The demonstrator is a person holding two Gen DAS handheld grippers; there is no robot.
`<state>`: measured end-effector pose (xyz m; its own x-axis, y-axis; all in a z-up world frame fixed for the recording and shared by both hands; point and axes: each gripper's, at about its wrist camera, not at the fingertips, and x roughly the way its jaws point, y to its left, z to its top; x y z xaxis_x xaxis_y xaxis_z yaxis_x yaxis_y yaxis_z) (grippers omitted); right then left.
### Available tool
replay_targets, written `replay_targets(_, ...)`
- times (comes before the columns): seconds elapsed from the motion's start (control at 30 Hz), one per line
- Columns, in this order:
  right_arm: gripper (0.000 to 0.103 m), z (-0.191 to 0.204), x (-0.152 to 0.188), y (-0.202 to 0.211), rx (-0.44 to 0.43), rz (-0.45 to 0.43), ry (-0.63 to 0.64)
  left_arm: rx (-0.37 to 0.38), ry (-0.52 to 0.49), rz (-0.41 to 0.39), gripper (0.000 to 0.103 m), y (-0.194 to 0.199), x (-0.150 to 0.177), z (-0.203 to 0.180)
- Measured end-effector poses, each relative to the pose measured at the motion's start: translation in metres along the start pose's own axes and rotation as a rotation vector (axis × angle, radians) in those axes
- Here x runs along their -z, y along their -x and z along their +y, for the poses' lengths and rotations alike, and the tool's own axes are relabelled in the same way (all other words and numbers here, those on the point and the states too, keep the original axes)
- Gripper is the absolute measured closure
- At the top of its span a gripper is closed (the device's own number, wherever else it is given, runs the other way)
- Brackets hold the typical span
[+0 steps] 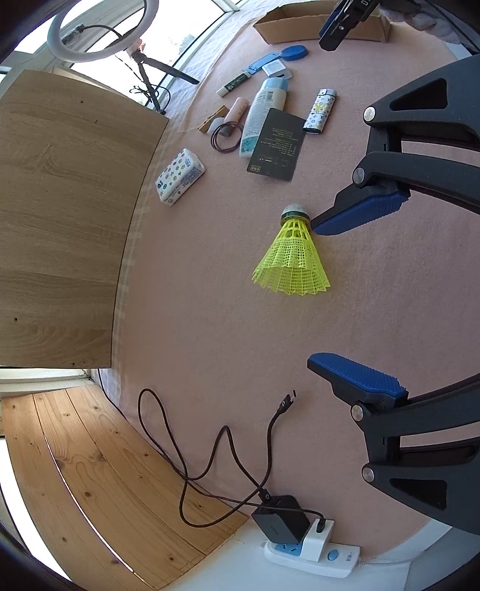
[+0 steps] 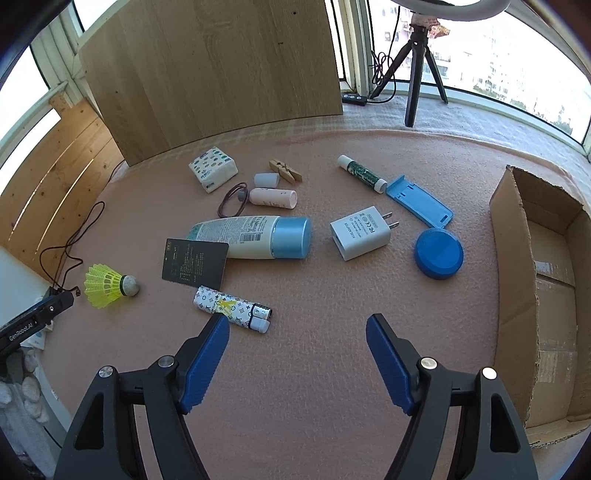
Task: Organize objects
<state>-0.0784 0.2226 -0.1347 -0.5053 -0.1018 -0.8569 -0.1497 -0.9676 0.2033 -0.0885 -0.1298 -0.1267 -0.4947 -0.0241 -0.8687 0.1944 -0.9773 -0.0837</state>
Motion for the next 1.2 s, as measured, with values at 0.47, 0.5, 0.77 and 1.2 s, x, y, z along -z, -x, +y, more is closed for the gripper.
replay_targets(0.47,0.031,0.074,-0.019,-0.024,-0.088,0.009,0.044,0.103,-0.070,0.051,0.052,-0.030,-0.002,-0.006)
replay_targets(0.5,0.032,0.080,-0.020,-0.026,-0.097,0.012,0.050,0.103,-0.074,0.055,0.053,-0.032,-0.002,-0.006)
replay_targets(0.77,0.049,0.124,-0.028,-0.056,-0.202,0.094,0.034,0.172,-0.104,0.069,0.067,-0.039,-0.002,-0.006)
replay_targets(1.2,0.067,0.165,-0.030,-0.106,-0.303,0.233,-0.005,0.246,-0.120,0.080,0.092,-0.046,0.000,-0.005)
